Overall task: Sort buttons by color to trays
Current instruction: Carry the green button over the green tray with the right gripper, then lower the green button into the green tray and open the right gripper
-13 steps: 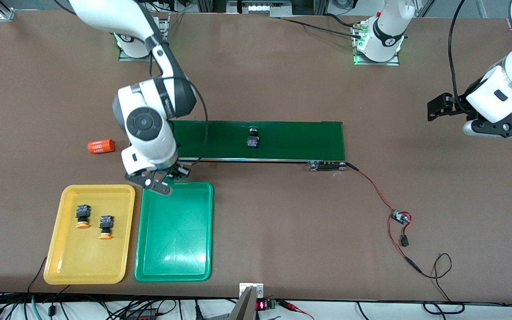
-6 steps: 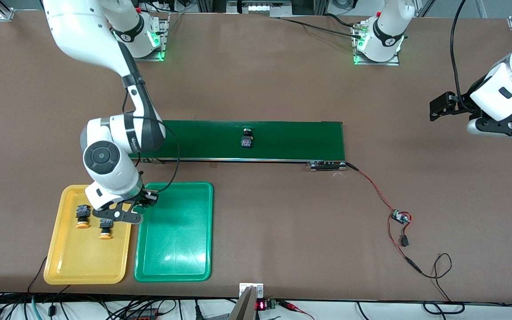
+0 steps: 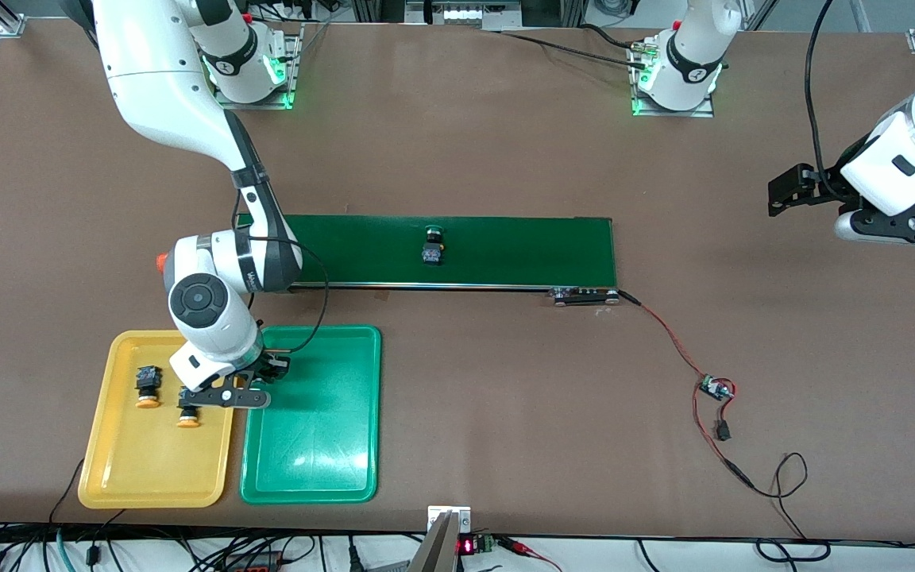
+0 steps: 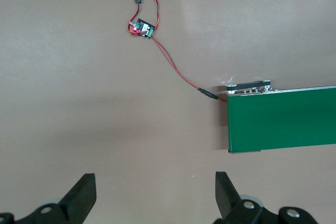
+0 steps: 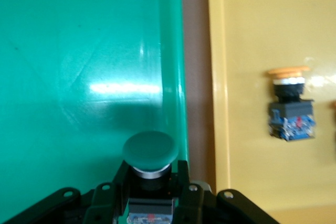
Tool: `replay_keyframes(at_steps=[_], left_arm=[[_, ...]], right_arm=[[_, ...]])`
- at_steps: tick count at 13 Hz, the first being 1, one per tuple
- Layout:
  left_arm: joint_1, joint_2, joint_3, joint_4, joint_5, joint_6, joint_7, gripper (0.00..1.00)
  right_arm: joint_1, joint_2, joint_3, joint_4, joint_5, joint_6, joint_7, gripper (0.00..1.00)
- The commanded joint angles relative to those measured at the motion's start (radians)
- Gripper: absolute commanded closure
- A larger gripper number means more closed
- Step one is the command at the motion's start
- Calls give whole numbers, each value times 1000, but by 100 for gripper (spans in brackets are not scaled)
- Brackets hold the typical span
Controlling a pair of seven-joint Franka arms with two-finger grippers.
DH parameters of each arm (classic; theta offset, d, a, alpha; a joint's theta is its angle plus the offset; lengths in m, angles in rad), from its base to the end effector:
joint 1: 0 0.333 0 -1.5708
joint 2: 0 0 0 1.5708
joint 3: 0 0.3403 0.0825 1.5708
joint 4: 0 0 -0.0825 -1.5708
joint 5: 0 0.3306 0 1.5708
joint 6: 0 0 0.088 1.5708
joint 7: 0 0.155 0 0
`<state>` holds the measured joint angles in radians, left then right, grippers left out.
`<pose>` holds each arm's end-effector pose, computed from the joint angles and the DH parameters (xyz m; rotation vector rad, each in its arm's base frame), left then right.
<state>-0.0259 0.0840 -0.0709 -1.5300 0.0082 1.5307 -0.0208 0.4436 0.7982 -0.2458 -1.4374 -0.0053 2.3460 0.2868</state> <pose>0.5172 -0.0474 0.5716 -3.1295 0.1190 0.1298 0.6968 0.1758 0.2405 2.9933 -0.0030 0.2546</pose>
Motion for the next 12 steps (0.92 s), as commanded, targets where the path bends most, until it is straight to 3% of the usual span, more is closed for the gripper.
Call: replay_keyframes(at_steps=[1,4,5,6,10,12], left_arm=[[-2,7,-4,27,22,-24,-1,0],[-2,7,-4,27,22,-24,-1,0],[-2,7,-6,27,22,-24,-1,0],[-3,7,-6,27,22,-24,-1,0],[-3,7,-6,27,24,-24,-1,0],[-3,7,-6,27,22,-24,-1,0]], right_arm=[[-17,25,26,32,34,32,-57,100],[-25,61,48,34,51,108,-57,100],[-23,62,48,34,60,121,-55,82],[-23,61,48,34,85,122,-46,1],[-8,-2,46,28,119,95,-43,0],[22,-72,48,23,120,-38,13,0]])
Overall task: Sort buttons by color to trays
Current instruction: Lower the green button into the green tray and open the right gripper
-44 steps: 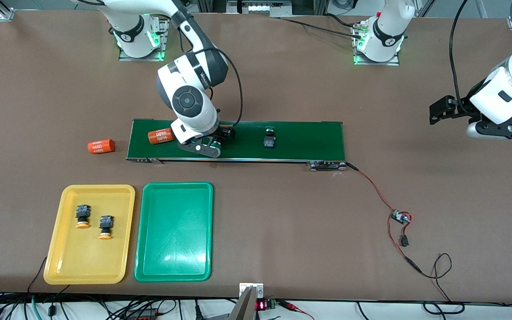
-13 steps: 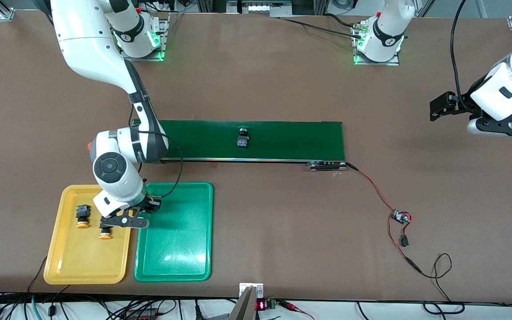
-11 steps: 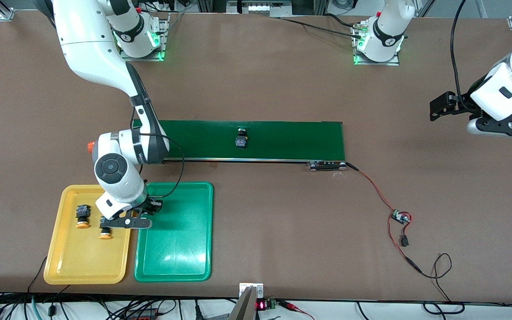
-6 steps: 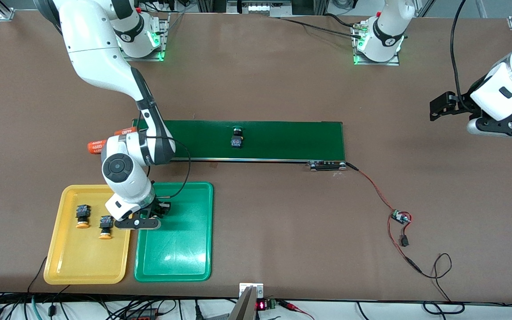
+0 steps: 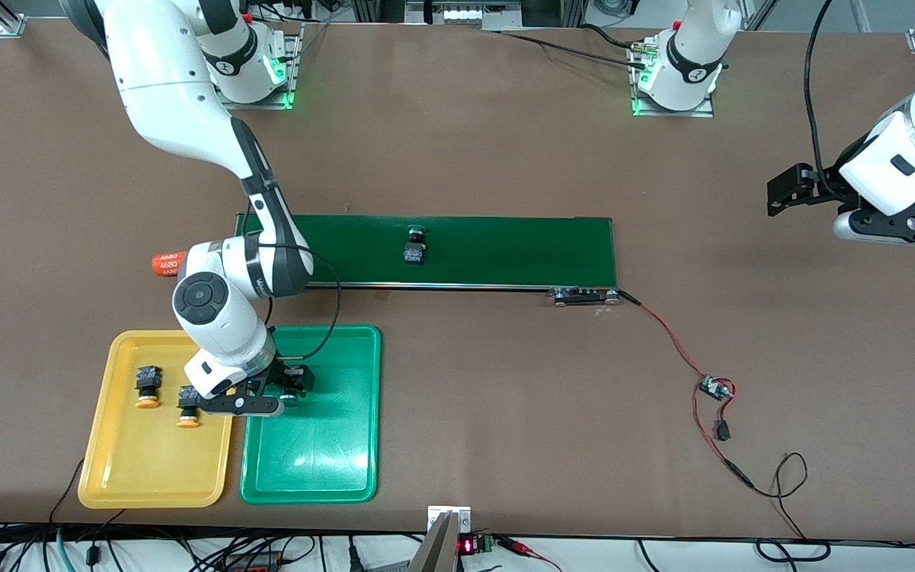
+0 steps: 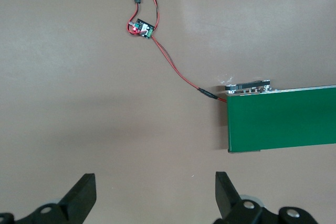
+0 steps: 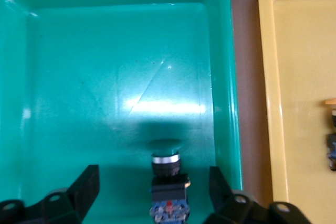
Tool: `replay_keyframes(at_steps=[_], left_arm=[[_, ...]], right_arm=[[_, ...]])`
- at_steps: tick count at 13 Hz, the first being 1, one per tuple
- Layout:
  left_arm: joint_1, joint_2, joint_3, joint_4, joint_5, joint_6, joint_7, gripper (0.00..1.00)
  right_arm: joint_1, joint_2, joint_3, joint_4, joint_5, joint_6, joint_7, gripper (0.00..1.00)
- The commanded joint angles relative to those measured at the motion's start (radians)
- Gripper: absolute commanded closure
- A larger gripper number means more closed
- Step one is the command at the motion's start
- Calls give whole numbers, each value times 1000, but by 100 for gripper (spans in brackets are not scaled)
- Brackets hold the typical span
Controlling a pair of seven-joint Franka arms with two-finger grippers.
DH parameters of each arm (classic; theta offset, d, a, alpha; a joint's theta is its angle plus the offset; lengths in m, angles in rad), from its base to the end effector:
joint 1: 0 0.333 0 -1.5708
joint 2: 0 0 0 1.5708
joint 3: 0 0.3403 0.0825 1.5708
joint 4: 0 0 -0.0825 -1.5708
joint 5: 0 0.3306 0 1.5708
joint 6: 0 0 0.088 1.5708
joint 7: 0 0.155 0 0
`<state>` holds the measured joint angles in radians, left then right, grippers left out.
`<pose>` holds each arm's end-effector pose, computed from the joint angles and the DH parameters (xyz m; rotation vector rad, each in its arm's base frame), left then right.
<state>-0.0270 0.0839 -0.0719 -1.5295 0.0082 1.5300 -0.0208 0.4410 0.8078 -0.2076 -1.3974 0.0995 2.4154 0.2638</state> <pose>0.5170 -0.0484 0.5718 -3.1294 0.1223 0.1299 0.7078 0.2077 0.2543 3.1099 -0.0275 0.3705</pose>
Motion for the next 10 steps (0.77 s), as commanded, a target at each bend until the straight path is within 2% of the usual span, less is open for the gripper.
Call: replay_keyframes(at_steps=[1,4,7,10], left_arm=[[-2,7,-5,26,22,-24,-1,0],[-2,7,-3,26,22,-24,1,0],[-2,7,-3,26,22,-24,1,0],[-1,7,-2,26,22,-24,2,0]], right_arm=[[50,-117,10,-25,16,-172,81,0],[122,-247,10,-110,22,-315,147,0],[231,-380,8,-296,20,-277,288,0],[310,-407,8,-368,17,-265,398,0]])
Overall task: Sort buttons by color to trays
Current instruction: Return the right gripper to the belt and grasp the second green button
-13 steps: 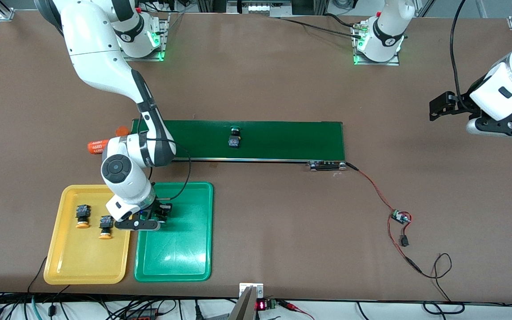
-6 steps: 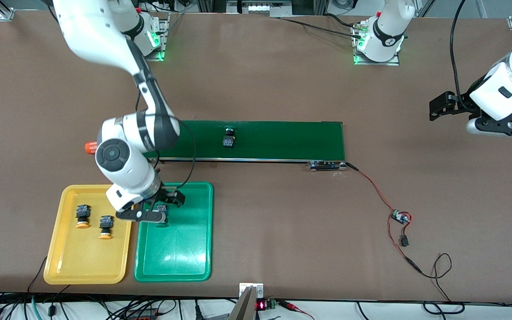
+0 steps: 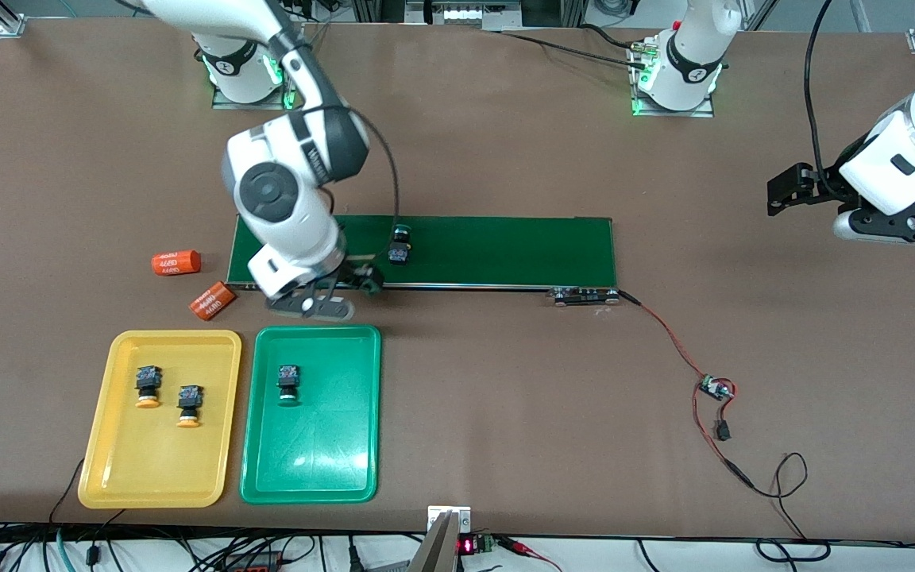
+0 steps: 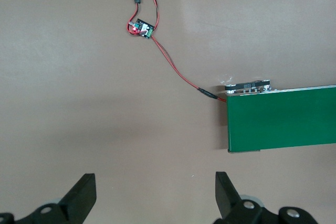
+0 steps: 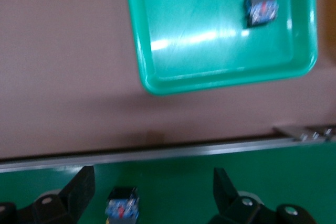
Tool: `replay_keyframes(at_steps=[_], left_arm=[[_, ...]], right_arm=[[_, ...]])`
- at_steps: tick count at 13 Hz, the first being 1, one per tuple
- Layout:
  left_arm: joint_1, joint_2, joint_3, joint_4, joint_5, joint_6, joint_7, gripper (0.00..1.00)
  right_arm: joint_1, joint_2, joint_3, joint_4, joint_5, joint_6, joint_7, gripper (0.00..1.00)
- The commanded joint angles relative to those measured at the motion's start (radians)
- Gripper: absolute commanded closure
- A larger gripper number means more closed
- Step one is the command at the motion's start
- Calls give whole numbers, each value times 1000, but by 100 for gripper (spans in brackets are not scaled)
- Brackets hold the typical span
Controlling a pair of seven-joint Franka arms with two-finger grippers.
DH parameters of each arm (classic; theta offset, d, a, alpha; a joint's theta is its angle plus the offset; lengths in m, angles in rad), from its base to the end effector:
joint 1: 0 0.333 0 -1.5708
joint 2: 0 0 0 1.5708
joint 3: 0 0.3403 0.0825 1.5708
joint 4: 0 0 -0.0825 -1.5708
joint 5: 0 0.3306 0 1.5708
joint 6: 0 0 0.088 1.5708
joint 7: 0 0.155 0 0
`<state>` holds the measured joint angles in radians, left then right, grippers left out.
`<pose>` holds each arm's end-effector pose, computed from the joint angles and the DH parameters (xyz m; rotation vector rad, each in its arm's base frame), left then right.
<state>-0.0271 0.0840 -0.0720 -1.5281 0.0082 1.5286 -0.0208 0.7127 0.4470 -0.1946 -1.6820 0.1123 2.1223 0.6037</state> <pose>0.5169 -0.0485 0.5723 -3.1293 0.1226 0.1300 0.5382 0.3330 0.3478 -3.1236 0.1964 0.0060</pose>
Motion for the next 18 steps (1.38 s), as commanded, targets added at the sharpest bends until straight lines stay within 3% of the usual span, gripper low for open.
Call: replay_keyframes(at_steps=[1,3,11,12,13,14,15,17,18], left_arm=[[-2,6,-2,25,22,-22,1,0],[0,6,-3,25,22,-22,1,0],[0,6,-3,25,22,-22,1,0],[0,6,-3,25,22,-22,1,0],[0,6,-3,25,22,-22,1,0],[0,6,-3,25,22,-22,1,0],[0,6,-3,25,22,-22,1,0],[0,6,-3,25,22,-22,1,0],[0,6,-3,25,22,-22,1,0]], right_arm=[[59,-47,-3,-100,4,30,103,0],[126,-37,-8,-123,3,39,166,0],[119,-22,-8,-260,-2,175,157,0],[117,-14,-8,-262,-2,176,159,11],[119,-5,-9,-266,-2,176,160,14],[120,-1,-8,-271,-2,179,165,29],[119,1,-8,-274,0,177,168,54],[125,-7,-8,-263,4,177,218,86],[134,-7,-8,-259,3,179,238,96]])
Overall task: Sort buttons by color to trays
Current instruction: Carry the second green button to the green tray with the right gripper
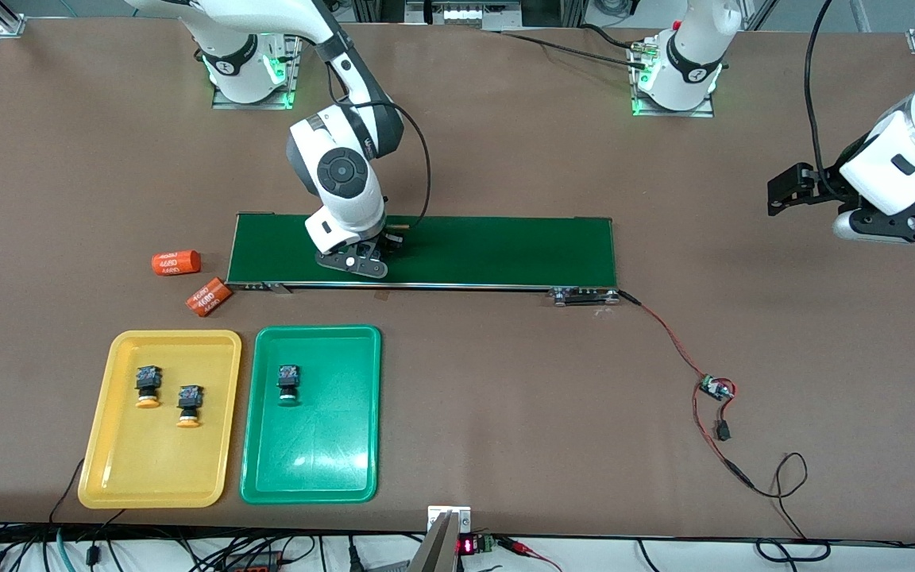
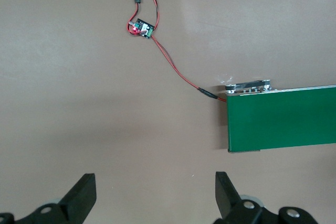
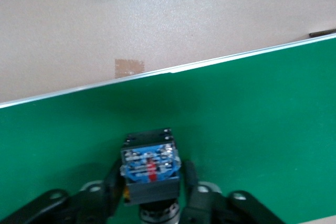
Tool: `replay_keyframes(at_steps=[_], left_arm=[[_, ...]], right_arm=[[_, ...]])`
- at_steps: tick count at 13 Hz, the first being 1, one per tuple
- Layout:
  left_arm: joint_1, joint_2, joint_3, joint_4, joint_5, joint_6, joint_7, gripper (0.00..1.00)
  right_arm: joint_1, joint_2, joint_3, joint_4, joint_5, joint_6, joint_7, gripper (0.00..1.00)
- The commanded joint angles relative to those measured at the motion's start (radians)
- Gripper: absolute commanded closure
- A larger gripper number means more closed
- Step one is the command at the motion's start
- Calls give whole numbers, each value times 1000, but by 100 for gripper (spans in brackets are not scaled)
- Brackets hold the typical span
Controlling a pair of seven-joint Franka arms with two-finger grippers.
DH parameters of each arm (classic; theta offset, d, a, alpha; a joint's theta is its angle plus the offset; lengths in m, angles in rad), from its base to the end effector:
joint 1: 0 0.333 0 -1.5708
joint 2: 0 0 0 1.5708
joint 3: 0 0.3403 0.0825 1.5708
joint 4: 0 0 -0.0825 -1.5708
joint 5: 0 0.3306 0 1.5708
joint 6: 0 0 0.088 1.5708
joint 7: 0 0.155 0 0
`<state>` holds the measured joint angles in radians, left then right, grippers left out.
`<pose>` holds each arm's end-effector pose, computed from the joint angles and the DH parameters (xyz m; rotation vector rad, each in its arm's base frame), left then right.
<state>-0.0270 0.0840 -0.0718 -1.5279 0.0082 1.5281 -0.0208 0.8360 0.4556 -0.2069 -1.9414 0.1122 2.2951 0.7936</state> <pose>0.5169 -0.0483 0.5723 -3.1293 0.1221 0.1305 0.4631 0.3513 0.2568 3.0539 -0.3470 -0.0935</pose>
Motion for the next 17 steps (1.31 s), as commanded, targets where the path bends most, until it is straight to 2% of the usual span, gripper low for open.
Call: replay_keyframes(at_steps=[1,3,6,8,13,17], left_arm=[[-2,6,-3,25,22,-22,1,0],[-1,6,-3,25,22,-22,1,0],[-1,6,-3,25,22,-22,1,0],[-1,6,-3,25,22,-22,1,0],[-1,6,-3,25,22,-22,1,0],[-1,6,-3,25,22,-22,1,0]], right_arm=[[11,-14,4,16,3,6,52,100],[3,-17,0,62,0,0,41,100],[-60,12,-20,201,-13,-3,27,100],[-119,92,-26,316,-34,-5,-19,100],[-239,254,-25,523,-43,3,-195,100],[-285,345,-26,593,-43,13,-258,100]])
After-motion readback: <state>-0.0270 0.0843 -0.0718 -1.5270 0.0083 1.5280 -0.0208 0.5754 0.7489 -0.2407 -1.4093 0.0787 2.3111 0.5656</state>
